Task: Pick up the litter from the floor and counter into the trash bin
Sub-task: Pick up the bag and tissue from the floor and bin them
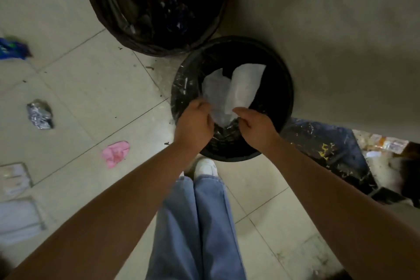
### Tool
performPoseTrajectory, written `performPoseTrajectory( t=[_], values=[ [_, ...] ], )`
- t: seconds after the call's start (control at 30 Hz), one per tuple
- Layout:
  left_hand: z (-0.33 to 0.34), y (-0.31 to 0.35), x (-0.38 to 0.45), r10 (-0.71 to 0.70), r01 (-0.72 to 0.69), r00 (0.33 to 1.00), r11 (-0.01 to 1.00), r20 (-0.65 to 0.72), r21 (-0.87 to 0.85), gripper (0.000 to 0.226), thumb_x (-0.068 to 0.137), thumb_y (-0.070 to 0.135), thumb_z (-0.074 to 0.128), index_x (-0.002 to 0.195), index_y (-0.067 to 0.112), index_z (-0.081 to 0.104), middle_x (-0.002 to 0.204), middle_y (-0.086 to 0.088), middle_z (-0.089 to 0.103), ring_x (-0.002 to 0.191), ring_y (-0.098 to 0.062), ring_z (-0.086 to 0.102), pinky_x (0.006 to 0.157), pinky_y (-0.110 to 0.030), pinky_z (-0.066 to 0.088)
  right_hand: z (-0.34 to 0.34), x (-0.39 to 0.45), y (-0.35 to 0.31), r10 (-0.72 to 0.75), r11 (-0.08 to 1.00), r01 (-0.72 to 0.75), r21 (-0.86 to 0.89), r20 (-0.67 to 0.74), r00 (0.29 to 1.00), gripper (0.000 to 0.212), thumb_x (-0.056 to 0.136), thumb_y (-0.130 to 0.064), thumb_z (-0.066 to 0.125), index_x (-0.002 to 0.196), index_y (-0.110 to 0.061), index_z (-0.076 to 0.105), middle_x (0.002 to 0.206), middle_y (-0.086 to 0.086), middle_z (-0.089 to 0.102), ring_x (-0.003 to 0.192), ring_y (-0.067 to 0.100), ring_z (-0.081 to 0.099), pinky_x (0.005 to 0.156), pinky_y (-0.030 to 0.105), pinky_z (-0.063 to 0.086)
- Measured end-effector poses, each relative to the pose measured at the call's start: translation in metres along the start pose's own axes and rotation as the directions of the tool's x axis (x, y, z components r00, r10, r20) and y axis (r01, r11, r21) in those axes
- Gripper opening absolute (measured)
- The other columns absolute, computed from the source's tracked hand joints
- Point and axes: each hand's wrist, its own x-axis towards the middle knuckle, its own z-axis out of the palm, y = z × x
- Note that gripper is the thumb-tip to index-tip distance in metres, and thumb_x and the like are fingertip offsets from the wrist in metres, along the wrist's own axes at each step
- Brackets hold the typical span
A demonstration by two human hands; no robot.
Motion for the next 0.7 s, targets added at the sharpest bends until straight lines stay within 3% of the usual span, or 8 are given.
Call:
performPoseTrajectory(
  t=[0.03,0.1,0.17,0.23,0.33,0.43,0.53,0.7],
  values=[
    [-0.012,-0.005,-0.01,0.094,-0.087,0.987,0.995,-0.132,0.057,0.029,0.081,0.002,0.053,0.106,-0.002,0.067,0.112,-0.023,0.066,0.1,-0.037,0.063,0.082,-0.038,0.056,0.008,0.005,0.001,0.034,0.999,-0.032,-0.041,0.062,0.997,0.04,0.096,-0.004,0.037,0.135,-0.005,0.042,0.144,0.017,0.044,0.133,0.027,0.043,0.111,0.021,0.025],
    [-0.034,-0.022,-0.025,0.124,-0.06,0.947,0.974,-0.295,0.217,0.042,0.074,0.013,0.053,0.113,0.0,0.061,0.112,-0.027,0.065,0.104,-0.036,0.056,0.082,-0.045,0.054,0.019,0.013,0.001,0.099,0.989,-0.079,-0.127,0.163,0.982,0.041,0.097,-0.007,0.035,0.137,-0.009,0.04,0.144,0.016,0.045,0.132,0.029,0.043,0.111,0.025,0.028],
    [-0.052,-0.037,-0.025,-0.122,0.157,0.965,0.978,-0.234,0.136,0.058,0.08,0.018,0.062,0.133,0.0,0.045,0.128,-0.03,0.054,0.118,-0.039,0.049,0.094,-0.048,0.047,0.026,0.016,-0.003,0.163,0.976,-0.126,-0.177,0.216,0.963,0.043,0.098,-0.008,0.032,0.14,-0.011,0.037,0.147,0.015,0.041,0.133,0.029,0.041,0.111,0.027,0.027],
    [-0.058,-0.042,-0.021,-0.304,0.305,0.952,0.952,-0.037,0.031,0.057,0.088,0.017,0.062,0.139,0.005,0.04,0.128,-0.02,0.057,0.115,-0.032,0.056,0.096,-0.04,0.046,0.03,0.019,-0.005,0.206,0.963,-0.152,-0.224,0.245,0.947,0.043,0.098,-0.009,0.031,0.141,-0.01,0.033,0.149,0.015,0.037,0.136,0.028,0.037,0.112,0.027,0.024],
    [-0.05,-0.028,-0.013,-0.103,0.095,0.991,0.991,0.083,0.095,0.04,0.093,0.011,0.051,0.134,0.009,0.048,0.115,-0.017,0.065,0.102,-0.031,0.063,0.088,-0.036,0.049,0.036,0.027,-0.002,0.237,0.947,-0.169,-0.273,0.238,0.942,0.043,0.098,-0.01,0.031,0.141,-0.007,0.033,0.148,0.016,0.038,0.135,0.029,0.038,0.11,0.029,0.027],
    [-0.024,-0.013,0.011,0.031,-0.058,0.983,0.988,0.183,0.14,0.049,0.094,0.006,0.047,0.141,0.012,0.038,0.129,-0.02,0.053,0.107,-0.037,0.061,0.091,-0.04,0.05,0.04,0.038,0.009,0.271,0.934,-0.193,-0.302,0.243,0.932,0.042,0.096,-0.012,0.037,0.138,-0.006,0.037,0.148,0.017,0.037,0.135,0.031,0.037,0.111,0.034,0.031],
    [0.015,-0.008,0.046,-0.021,-0.071,0.936,0.966,0.352,0.248,0.046,0.096,0.007,0.044,0.141,0.011,0.035,0.138,-0.019,0.041,0.117,-0.036,0.053,0.098,-0.04,0.046,0.046,0.05,0.029,0.313,0.891,-0.171,-0.421,0.297,0.902,0.045,0.095,-0.02,0.04,0.139,-0.01,0.035,0.15,0.015,0.033,0.137,0.032,0.032,0.113,0.042,0.032],
    [0.067,-0.023,0.069,-0.226,0.057,0.839,0.941,0.495,0.333,0.036,0.099,0.013,0.041,0.133,0.002,0.046,0.14,-0.018,0.047,0.129,-0.032,0.046,0.107,-0.038,0.04,0.053,0.052,0.044,0.296,0.772,0.0,-0.635,0.359,0.885,0.051,0.091,-0.024,0.042,0.141,-0.018,0.032,0.157,0.007,0.012,0.145,0.028,0.009,0.118,0.043,0.025]
  ],
)
